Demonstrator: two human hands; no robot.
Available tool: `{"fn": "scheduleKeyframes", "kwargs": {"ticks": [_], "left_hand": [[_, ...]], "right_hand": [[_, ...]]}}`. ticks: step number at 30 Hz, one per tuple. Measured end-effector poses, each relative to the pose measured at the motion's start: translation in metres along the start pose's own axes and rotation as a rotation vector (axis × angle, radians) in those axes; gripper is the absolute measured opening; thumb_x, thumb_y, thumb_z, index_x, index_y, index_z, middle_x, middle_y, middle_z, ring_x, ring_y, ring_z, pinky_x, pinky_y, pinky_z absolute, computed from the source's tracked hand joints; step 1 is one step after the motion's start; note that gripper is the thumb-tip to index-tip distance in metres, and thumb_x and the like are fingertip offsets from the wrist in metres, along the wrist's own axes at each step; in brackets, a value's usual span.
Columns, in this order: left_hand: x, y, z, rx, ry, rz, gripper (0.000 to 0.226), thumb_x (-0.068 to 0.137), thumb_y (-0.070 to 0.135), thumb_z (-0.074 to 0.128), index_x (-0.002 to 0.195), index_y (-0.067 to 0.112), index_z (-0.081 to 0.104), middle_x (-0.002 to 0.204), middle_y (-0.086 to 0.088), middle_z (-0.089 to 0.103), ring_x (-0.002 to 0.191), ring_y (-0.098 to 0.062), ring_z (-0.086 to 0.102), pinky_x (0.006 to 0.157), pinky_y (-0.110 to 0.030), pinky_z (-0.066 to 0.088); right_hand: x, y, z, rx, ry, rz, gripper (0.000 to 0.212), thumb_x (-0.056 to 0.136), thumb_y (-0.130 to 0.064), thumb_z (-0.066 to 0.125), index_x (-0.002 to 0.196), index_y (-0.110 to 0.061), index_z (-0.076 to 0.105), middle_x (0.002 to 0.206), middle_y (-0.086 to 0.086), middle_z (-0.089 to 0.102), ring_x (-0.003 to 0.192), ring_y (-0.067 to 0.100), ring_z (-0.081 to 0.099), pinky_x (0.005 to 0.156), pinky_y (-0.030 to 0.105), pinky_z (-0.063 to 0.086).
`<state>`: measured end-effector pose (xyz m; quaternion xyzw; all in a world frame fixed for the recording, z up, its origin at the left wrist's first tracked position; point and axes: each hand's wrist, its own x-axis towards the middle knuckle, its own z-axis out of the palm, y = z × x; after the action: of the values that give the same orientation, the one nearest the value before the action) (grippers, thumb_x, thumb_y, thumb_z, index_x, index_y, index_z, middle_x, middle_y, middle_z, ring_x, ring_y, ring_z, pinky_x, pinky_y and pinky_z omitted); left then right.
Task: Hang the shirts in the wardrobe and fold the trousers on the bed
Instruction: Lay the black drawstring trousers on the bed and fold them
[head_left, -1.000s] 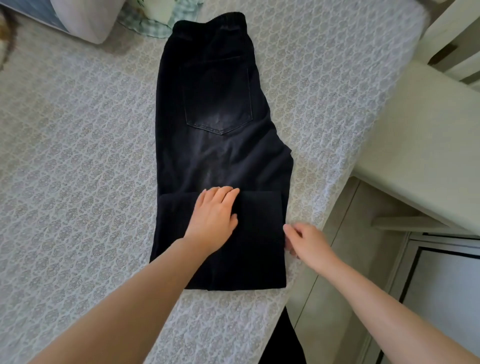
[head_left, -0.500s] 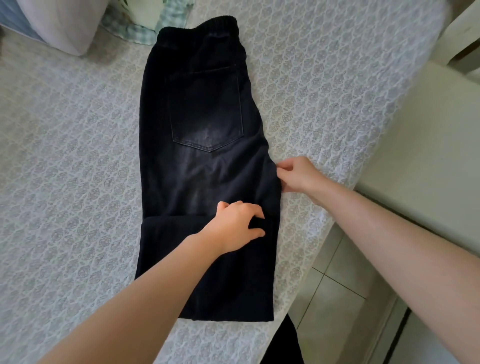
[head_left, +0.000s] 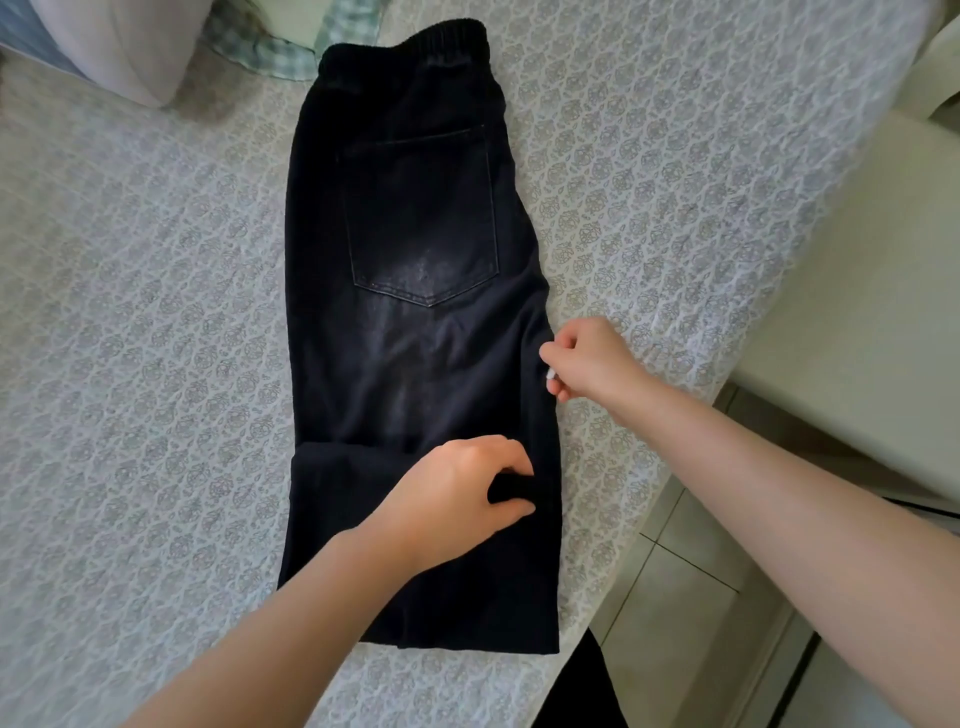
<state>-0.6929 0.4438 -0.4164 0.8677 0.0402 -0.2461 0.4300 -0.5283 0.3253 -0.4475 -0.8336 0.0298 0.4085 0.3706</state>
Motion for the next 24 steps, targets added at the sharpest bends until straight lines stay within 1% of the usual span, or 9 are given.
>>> {"fn": "scheduleKeyframes", "kwargs": {"ticks": [2, 4, 7, 9, 12, 14, 17, 20, 24], "left_hand": [[0.001, -0.001, -0.002, -0.006, -0.01, -0.001, 0.021, 0.085, 0.033, 0.075, 0.102, 0.03, 0.065, 0.097, 0.019, 0.062, 0.093, 0.002, 0.058, 0.083, -0.019, 0.05], [0.002, -0.003, -0.003, -0.023, -0.012, -0.014, 0.021, 0.085, 0.032, 0.075, 0.103, 0.028, 0.065, 0.097, 0.018, 0.063, 0.092, 0.001, 0.058, 0.085, -0.022, 0.05], [0.005, -0.005, -0.003, -0.029, -0.011, -0.011, 0.023, 0.085, 0.032, 0.075, 0.105, 0.027, 0.066, 0.099, 0.017, 0.063, 0.092, 0.0, 0.058, 0.086, -0.025, 0.05], [0.006, -0.006, -0.001, -0.026, -0.006, -0.001, 0.024, 0.085, 0.033, 0.075, 0.107, 0.026, 0.066, 0.1, 0.017, 0.063, 0.093, 0.001, 0.057, 0.087, -0.025, 0.05], [0.008, -0.008, 0.002, -0.021, -0.003, 0.003, 0.027, 0.086, 0.033, 0.074, 0.11, 0.026, 0.066, 0.103, 0.017, 0.063, 0.095, 0.0, 0.058, 0.088, -0.025, 0.05], [0.009, -0.009, 0.002, -0.025, -0.007, 0.0, 0.027, 0.086, 0.034, 0.073, 0.11, 0.026, 0.066, 0.104, 0.017, 0.064, 0.096, 0.0, 0.058, 0.088, -0.026, 0.051], [0.009, -0.01, 0.002, -0.039, -0.003, -0.01, 0.026, 0.086, 0.035, 0.073, 0.11, 0.028, 0.065, 0.103, 0.019, 0.063, 0.096, 0.002, 0.057, 0.088, -0.024, 0.051], [0.007, -0.011, 0.0, -0.06, -0.01, -0.022, 0.023, 0.086, 0.035, 0.074, 0.106, 0.028, 0.066, 0.1, 0.018, 0.063, 0.093, 0.001, 0.058, 0.087, -0.025, 0.051], [0.001, -0.01, -0.001, -0.079, 0.001, -0.014, 0.023, 0.086, 0.035, 0.074, 0.106, 0.028, 0.066, 0.101, 0.018, 0.063, 0.095, 0.0, 0.058, 0.086, -0.024, 0.051]], "right_hand": [[0.0, 0.001, 0.005, -0.044, 0.07, -0.012, 0.027, 0.09, -0.003, 0.049, 0.065, -0.013, 0.042, 0.056, 0.006, 0.057, 0.052, 0.019, 0.06, 0.049, 0.031, 0.055], [0.003, 0.003, 0.005, -0.154, 0.112, -0.031, 0.02, 0.09, -0.009, 0.053, 0.072, -0.013, 0.047, 0.065, 0.006, 0.056, 0.058, 0.019, 0.056, 0.058, 0.037, 0.055], [0.005, 0.007, 0.001, -0.192, 0.013, 0.023, 0.013, 0.089, -0.028, 0.06, 0.093, -0.015, 0.059, 0.077, 0.002, 0.06, 0.067, 0.017, 0.058, 0.063, 0.032, 0.051], [0.005, 0.009, 0.001, -0.156, -0.062, 0.068, 0.017, 0.088, -0.035, 0.064, 0.091, -0.019, 0.059, 0.083, 0.001, 0.065, 0.076, 0.017, 0.064, 0.062, 0.03, 0.055], [0.006, 0.013, 0.008, -0.402, 0.038, -0.125, 0.033, 0.086, -0.04, 0.068, 0.106, -0.017, 0.055, 0.095, -0.001, 0.063, 0.085, 0.018, 0.061, 0.074, 0.038, 0.055], [0.008, 0.013, 0.013, -0.538, 0.128, -0.27, 0.037, 0.089, -0.032, 0.068, 0.115, -0.015, 0.048, 0.1, 0.0, 0.059, 0.086, 0.019, 0.057, 0.074, 0.037, 0.051], [0.011, 0.013, 0.015, -0.615, 0.155, -0.372, 0.027, 0.092, -0.02, 0.064, 0.112, -0.008, 0.05, 0.093, 0.004, 0.055, 0.082, 0.022, 0.055, 0.068, 0.033, 0.043], [0.01, 0.023, 0.004, -0.576, 0.127, -0.393, 0.012, 0.095, -0.014, 0.056, 0.104, -0.007, 0.058, 0.082, 0.002, 0.056, 0.076, 0.023, 0.059, 0.066, 0.031, 0.044], [0.003, 0.038, -0.011, -0.476, 0.181, -0.324, 0.016, 0.096, -0.009, 0.048, 0.089, -0.002, 0.061, 0.065, 0.006, 0.056, 0.058, 0.019, 0.052, 0.059, 0.037, 0.048]]}}
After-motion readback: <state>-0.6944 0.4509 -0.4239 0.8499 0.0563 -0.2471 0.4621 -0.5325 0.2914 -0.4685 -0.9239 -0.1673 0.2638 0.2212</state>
